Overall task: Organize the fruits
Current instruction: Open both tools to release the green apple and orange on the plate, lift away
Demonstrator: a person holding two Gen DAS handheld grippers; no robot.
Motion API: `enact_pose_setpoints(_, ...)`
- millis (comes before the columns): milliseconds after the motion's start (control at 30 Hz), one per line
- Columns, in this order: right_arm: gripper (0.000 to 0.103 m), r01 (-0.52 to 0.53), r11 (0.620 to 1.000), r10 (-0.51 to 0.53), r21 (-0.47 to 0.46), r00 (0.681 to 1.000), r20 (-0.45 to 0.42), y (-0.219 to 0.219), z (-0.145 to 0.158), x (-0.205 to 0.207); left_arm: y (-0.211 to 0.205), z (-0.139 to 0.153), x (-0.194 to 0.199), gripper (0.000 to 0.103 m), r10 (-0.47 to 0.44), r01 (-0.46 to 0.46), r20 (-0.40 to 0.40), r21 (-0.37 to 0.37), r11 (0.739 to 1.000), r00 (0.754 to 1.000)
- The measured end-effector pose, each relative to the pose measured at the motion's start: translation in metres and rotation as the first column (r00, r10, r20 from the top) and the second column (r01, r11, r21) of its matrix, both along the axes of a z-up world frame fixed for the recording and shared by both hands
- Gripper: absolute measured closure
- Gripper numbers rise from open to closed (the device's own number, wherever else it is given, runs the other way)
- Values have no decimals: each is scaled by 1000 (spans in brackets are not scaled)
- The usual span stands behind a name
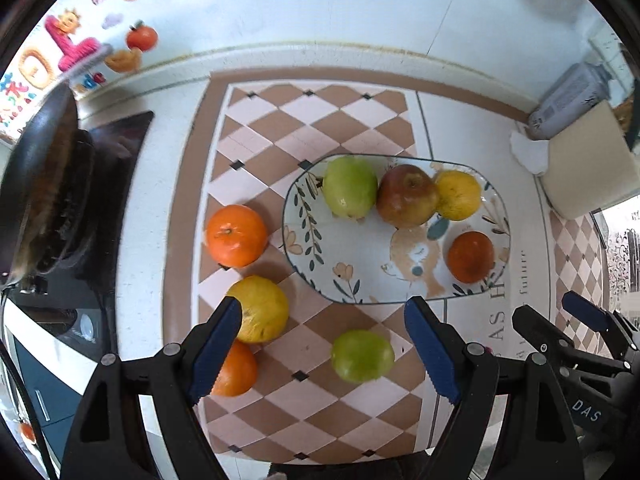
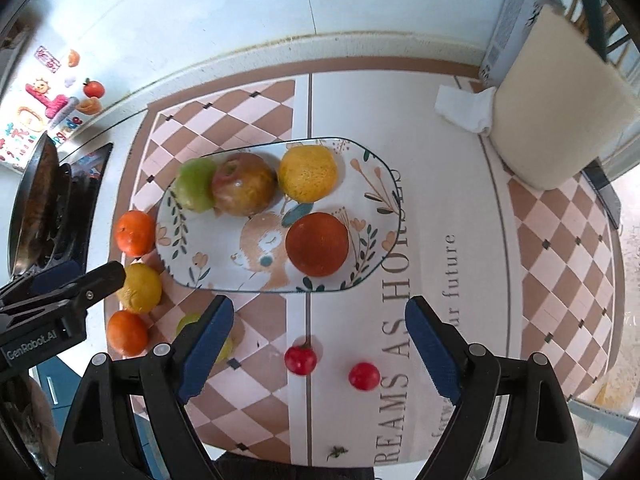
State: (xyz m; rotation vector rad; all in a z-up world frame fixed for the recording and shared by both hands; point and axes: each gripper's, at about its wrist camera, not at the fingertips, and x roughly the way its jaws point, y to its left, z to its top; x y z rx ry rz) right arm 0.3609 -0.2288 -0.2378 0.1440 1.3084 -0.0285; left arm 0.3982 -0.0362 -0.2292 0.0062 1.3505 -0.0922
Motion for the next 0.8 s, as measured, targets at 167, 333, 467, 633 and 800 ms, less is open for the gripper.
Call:
enact_pose_setpoints(167,13,-9,1000,10,-22,999,41,4,25,-25,5,22,-19,20,-11,11,61,7,1000,998)
enact_pose_setpoints(333,13,-17,999,20,-34,997,78,7,50,-49,8,41,-41,20,-15,15,92,2,1000,996)
enact_pose_setpoints(467,13,-15,999,19,-34,994,111,7,70,-66,8,58,-60,20,-21,21,125,2,1000,992)
enact_pose_setpoints(633,13,-4,1000,7,-22,988,153,5,96,-86,10,79,-80,20,-16,18,165,-11,1000,986)
enact_pose_setpoints(800,13,4,1000,-1,-15,985,173,2,108,-100,12,94,-93,20,-3,5,209,-10,1000,978)
